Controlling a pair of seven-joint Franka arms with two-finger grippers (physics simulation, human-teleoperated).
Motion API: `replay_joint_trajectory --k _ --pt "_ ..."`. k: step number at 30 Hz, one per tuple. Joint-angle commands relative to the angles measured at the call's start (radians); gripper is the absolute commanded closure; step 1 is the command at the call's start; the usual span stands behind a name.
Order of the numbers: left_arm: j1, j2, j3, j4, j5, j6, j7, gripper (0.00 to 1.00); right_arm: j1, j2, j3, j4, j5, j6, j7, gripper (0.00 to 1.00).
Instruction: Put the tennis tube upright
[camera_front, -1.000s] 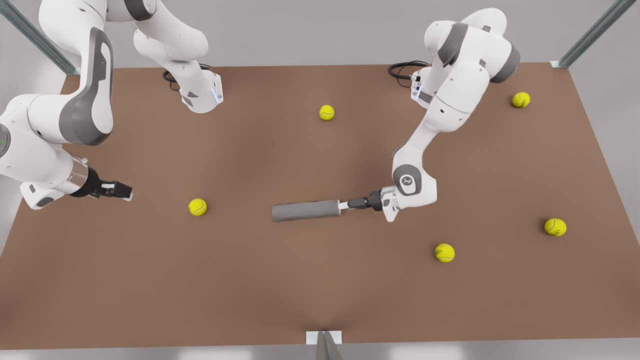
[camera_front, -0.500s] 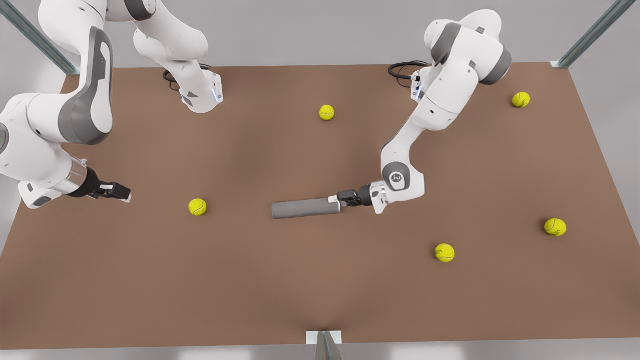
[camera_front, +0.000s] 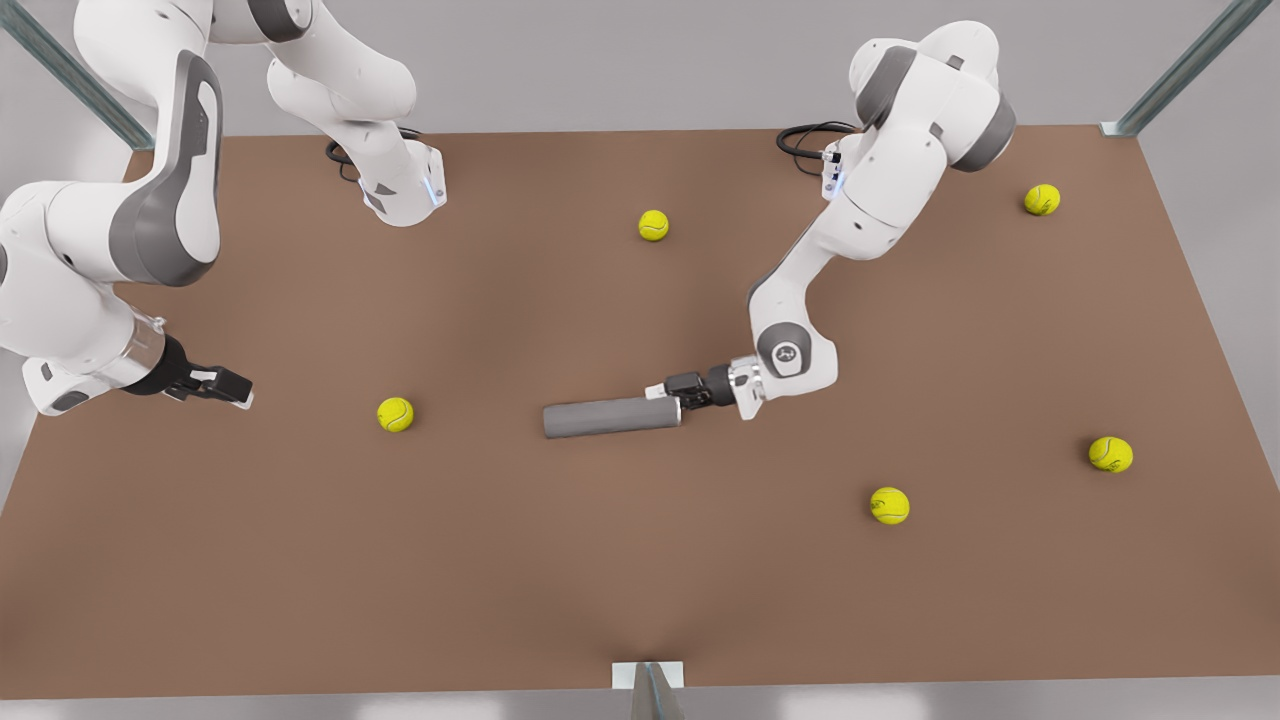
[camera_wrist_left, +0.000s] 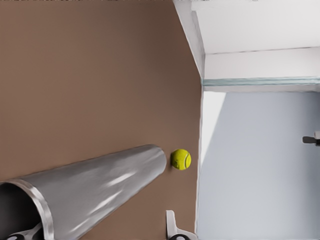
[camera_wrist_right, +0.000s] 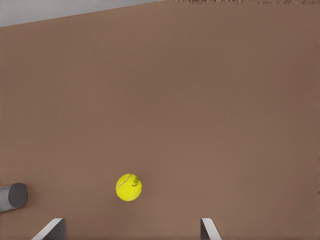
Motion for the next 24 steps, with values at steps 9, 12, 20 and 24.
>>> replay_joint_trajectory --k 9,12,20,24 --pt "0.007 -0.051 0.000 -0.003 -0.043 -0.067 -0.038 0.00 0.000 -0.001 0.004 0.003 0.001 0.003 0.007 0.00" --pt "0.007 -0.053 0.000 -0.003 -0.043 -0.064 -0.038 0.26 0.002 -0.001 0.004 0.001 -0.001 0.003 0.007 0.00" --pt "0.005 -0.047 0.000 -0.004 -0.043 -0.051 -0.055 0.79 0.002 0.005 0.004 0.001 -0.001 0.004 0.002 0.00" --pt "0.005 -0.097 0.001 -0.024 -0.043 -0.049 -0.136 0.79 0.000 0.005 0.004 0.001 -0.001 0.001 -0.002 0.00"
